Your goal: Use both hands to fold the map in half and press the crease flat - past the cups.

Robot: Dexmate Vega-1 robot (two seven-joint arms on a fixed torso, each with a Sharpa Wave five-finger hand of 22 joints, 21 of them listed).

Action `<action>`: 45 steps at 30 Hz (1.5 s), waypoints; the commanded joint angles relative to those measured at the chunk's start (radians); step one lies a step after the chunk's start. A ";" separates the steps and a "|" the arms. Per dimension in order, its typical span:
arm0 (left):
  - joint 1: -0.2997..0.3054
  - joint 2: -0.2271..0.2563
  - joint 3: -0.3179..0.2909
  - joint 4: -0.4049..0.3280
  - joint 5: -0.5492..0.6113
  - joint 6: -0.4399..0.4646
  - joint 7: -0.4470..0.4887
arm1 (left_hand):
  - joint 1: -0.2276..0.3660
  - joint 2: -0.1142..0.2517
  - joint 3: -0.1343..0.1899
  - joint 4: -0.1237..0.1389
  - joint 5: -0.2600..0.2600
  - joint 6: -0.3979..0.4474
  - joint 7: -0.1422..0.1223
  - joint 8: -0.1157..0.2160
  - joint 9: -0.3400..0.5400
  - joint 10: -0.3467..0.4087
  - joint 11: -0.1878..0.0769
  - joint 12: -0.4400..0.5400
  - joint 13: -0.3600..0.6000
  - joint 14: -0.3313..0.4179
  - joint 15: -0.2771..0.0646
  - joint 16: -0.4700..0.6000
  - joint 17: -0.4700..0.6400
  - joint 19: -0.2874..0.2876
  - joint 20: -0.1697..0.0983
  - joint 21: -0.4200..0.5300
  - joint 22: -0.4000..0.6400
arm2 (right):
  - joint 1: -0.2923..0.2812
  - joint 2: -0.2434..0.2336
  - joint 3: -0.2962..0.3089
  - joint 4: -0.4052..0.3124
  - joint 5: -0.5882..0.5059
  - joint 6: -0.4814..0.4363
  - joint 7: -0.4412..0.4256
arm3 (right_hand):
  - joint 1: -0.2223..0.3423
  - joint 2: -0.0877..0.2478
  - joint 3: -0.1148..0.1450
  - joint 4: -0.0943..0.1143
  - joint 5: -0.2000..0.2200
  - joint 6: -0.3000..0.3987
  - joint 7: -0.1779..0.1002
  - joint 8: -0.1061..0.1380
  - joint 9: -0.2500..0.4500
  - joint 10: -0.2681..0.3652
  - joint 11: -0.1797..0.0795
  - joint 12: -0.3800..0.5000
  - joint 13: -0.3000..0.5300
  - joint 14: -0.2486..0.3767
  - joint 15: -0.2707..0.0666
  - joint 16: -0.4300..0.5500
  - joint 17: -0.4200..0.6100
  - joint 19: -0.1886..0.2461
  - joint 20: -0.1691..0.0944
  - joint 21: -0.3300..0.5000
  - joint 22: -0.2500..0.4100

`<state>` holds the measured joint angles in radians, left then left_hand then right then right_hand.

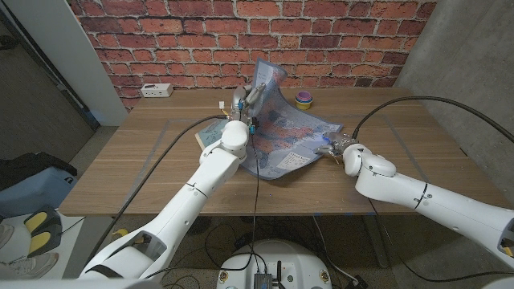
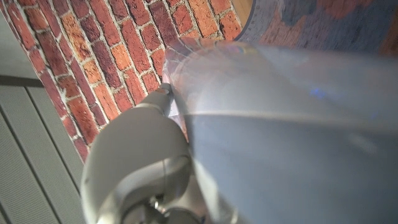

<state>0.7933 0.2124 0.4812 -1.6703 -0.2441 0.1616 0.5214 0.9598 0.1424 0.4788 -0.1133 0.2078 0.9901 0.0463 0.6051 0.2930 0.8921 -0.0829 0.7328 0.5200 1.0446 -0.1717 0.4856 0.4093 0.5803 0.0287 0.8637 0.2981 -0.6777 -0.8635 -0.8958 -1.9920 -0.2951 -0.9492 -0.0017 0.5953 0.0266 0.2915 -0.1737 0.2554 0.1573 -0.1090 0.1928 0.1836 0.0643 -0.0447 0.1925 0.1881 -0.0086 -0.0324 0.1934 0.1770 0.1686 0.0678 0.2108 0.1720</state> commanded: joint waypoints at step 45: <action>-0.217 -0.093 0.066 0.502 -0.541 -0.004 -0.456 | -0.182 -0.042 0.105 -0.012 -0.005 -0.234 -0.018 -0.292 -0.105 -0.148 0.024 -0.328 -0.241 -0.263 0.096 -0.302 -0.225 -0.214 0.129 -0.102 -0.120 | -0.360 0.042 0.445 0.023 0.237 0.543 -0.454 | -0.050 0.064 -0.008 0.051 -0.025 0.020 0.004 0.006 0.003 0.018 0.016 0.011 0.005 0.014 0.010 0.008 0.006 -0.053 0.041 -0.007 0.004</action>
<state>0.6138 0.1233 0.5284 -1.2579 -0.7518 0.1602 0.1734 0.8049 0.1211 0.5985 -0.1267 0.1972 0.7960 0.0284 0.3417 0.1841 0.7796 -0.0677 0.4367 0.2911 0.8220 -0.0957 0.1916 0.1796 0.3863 0.1498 0.7737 0.1767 -1.0139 -0.8344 -0.4794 -1.9688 -0.0508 -0.4451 -0.4090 0.5420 0.0744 0.2771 -0.1193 0.2322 0.1681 -0.1056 0.1927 0.1836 0.0713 -0.0302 0.1965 0.1881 -0.0034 -0.0197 0.1943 0.1812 0.1040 0.1073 0.1979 0.1746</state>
